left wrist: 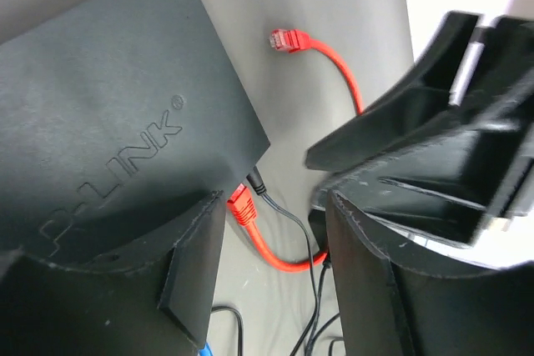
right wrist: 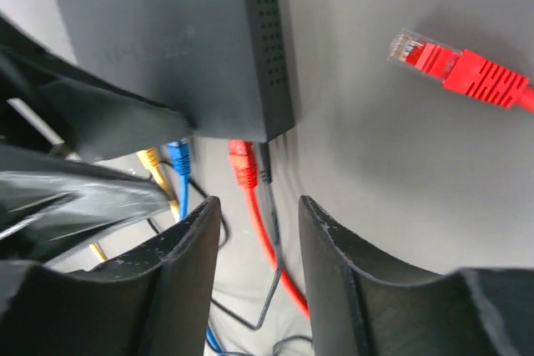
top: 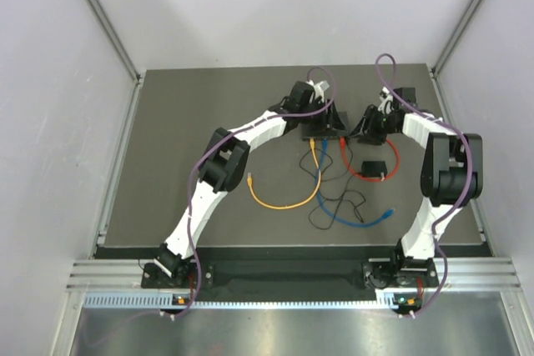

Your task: Pull the plug from the switch port

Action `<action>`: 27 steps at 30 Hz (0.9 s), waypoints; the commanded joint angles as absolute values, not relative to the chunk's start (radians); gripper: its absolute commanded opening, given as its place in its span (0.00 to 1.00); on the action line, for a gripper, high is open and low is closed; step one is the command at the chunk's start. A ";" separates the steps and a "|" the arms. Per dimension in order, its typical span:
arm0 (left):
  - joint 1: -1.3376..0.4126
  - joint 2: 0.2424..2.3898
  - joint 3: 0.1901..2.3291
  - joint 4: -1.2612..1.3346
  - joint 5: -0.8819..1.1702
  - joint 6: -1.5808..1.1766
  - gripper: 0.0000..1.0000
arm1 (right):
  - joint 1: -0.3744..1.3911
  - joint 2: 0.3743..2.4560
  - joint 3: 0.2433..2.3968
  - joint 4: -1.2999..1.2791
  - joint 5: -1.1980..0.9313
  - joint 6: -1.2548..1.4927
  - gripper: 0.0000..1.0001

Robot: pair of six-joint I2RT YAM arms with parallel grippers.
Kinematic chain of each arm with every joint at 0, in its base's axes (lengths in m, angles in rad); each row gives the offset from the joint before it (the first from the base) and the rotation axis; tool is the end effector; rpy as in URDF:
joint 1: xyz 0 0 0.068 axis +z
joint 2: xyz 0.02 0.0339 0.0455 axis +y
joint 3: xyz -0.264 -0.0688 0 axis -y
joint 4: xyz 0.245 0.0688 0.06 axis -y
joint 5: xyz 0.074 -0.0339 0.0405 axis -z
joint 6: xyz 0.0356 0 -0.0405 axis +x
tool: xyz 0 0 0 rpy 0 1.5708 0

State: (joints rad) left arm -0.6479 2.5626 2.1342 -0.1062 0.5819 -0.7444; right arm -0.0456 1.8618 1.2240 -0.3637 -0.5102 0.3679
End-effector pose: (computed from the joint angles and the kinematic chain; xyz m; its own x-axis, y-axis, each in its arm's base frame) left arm 0.4491 -0.3644 0.1579 -0.8959 -0.0318 -0.4431 0.3729 0.4883 -0.7890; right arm 0.3853 -0.0002 0.1802 -0.8654 0.3537 -0.3550 0.0944 0.8108 0.5777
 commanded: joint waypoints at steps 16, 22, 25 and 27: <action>-0.643 2.559 2.086 -0.184 0.532 -0.729 0.57 | -0.057 1.994 1.219 -0.230 -0.561 0.419 0.30; -0.649 2.560 2.189 -0.340 0.440 -0.565 0.60 | -0.052 2.029 1.261 -0.273 -0.552 0.407 0.20; -0.667 2.530 2.230 -0.431 0.333 -0.389 0.63 | -0.048 2.048 1.288 -0.311 -0.543 0.390 0.07; -0.689 2.504 2.220 -0.442 0.231 -0.310 0.65 | -0.046 2.054 1.308 -0.342 -0.540 0.388 0.00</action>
